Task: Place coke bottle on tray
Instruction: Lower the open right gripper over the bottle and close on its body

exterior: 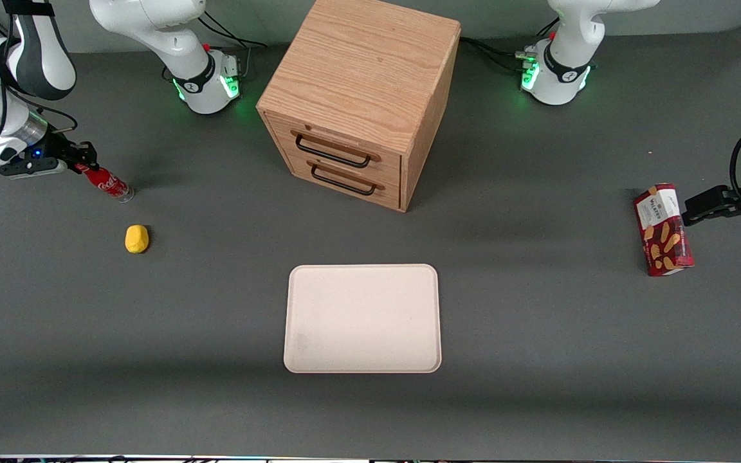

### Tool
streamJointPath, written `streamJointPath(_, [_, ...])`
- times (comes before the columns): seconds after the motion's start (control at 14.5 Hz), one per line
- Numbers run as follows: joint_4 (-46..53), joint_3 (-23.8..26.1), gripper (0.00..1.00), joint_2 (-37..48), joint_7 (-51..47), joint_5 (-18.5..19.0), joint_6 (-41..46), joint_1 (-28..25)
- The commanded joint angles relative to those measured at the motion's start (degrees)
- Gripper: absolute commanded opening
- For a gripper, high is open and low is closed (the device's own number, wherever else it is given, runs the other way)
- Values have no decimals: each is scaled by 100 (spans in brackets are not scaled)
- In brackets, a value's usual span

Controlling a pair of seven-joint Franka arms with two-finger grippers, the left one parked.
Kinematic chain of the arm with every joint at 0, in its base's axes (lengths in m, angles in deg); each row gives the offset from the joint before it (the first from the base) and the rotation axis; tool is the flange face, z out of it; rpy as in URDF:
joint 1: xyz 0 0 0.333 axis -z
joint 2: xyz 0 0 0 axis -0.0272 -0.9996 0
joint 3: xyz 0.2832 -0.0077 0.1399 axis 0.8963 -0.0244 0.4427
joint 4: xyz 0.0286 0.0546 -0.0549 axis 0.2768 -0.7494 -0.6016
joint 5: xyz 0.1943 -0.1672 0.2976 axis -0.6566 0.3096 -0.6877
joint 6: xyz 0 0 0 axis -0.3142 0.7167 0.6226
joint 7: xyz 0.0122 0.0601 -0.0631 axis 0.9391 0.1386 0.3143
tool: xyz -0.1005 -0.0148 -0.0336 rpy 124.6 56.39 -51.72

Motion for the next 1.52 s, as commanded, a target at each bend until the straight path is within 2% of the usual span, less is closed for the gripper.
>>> streamJointPath(0.0, [-88,-104,0,196,107,146,-69,-35])
streamJointPath(0.21, [-9,-69,0,179,89,146,1,-78])
streamJointPath(0.35, [244,1,0,161,72,129,342,-122])
streamJointPath(0.62, [588,422,0,161,-8,50,651,-131])
streamJointPath(0.9, [1771,1256,0,-189,10,-661,1651,-123])
streamJointPath(1.11, [3220,1898,0,-856,1,-1416,2784,-123])
streamJointPath(1.31, [4908,2373,0,-1638,-43,-1734,3953,-123])
streamJointPath(1.45, [5735,2611,0,-1991,-200,-1849,4438,-123])
